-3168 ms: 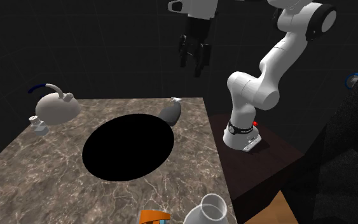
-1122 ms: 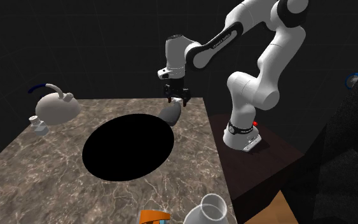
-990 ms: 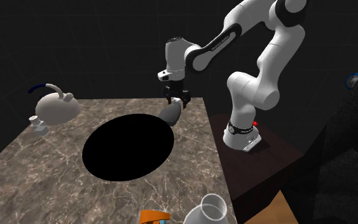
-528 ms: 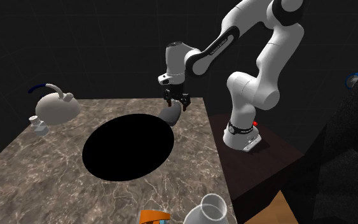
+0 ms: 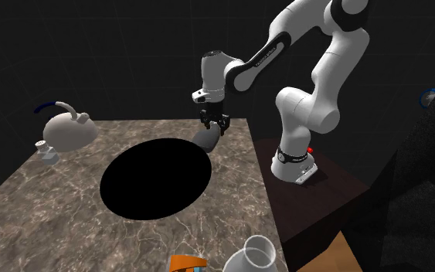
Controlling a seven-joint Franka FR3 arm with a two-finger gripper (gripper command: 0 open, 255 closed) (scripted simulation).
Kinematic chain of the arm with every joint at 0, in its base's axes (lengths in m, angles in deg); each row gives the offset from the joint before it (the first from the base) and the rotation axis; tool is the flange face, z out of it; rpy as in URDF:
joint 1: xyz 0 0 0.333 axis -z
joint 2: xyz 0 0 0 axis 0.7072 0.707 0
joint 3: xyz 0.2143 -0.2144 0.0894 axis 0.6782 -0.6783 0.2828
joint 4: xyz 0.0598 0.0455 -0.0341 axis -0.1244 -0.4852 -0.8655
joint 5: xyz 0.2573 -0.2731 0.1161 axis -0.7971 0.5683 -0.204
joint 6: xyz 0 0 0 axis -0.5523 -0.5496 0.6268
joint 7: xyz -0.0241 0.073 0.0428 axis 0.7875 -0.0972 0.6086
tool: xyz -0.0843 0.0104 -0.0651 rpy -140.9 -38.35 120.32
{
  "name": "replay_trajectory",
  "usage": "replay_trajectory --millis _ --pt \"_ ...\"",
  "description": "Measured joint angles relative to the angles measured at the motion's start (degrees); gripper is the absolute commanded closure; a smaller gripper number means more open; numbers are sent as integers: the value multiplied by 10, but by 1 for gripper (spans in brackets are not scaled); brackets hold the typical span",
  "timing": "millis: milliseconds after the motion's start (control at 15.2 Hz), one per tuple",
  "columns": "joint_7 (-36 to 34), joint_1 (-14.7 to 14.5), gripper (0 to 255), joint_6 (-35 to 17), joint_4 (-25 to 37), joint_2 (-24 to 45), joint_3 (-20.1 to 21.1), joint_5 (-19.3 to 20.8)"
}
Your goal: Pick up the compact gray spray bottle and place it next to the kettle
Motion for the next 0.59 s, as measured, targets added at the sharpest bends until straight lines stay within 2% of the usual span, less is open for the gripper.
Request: replay_trajectory --millis 330,594 --pt "0 0 255 0 0 0 0 0" --pt "-3 6 255 31 9 -22 16 -4"
